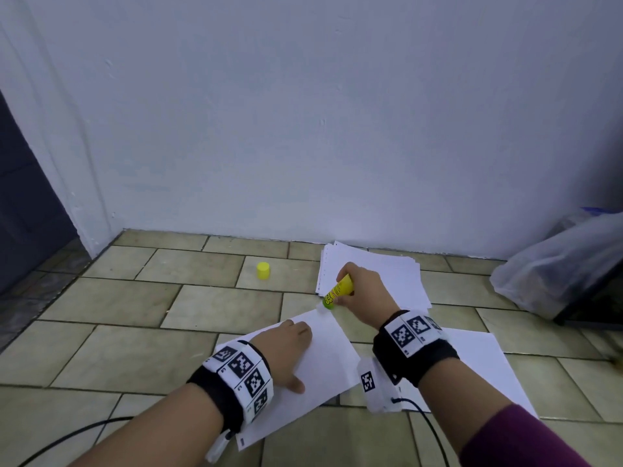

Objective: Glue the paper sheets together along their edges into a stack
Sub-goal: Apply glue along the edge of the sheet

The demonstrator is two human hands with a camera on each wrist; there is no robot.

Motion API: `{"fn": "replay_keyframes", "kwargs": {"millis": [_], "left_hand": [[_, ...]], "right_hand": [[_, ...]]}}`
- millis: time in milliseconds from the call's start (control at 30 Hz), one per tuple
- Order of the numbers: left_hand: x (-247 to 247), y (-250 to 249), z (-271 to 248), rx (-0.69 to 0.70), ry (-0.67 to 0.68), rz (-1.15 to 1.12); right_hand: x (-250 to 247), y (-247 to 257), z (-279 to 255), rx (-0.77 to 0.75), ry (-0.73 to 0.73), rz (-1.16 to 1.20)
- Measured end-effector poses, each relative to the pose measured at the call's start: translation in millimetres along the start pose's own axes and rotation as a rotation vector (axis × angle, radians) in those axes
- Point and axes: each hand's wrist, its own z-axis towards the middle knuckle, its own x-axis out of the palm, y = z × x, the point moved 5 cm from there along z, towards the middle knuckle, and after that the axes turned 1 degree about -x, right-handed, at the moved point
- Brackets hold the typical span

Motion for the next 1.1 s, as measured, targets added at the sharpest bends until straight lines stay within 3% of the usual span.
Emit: {"fn": "replay_keyframes", "kwargs": {"millis": [433,667,733,900,1100], "left_hand": [[-1,0,-3,0.01,0.002,-0.018],[-3,5,-11,0.047,0.064,0.07],[-4,6,-13,0.04,0.052,0.07],[-2,17,-21,-0.055,0.027,0.062],[3,20,-20,-0.092,-0.039,0.057]], "right_hand": [[7,1,-34,-0.163,0.261,-0.457],[-5,-3,-55,-0.138,0.365,-0.465],[-15,-4,-53,-0.104,0.323,-0.366],[-47,-14,-43,0.031,0.033,0.21],[-38,-13,-31,0.056,-0.063,0.264]]}}
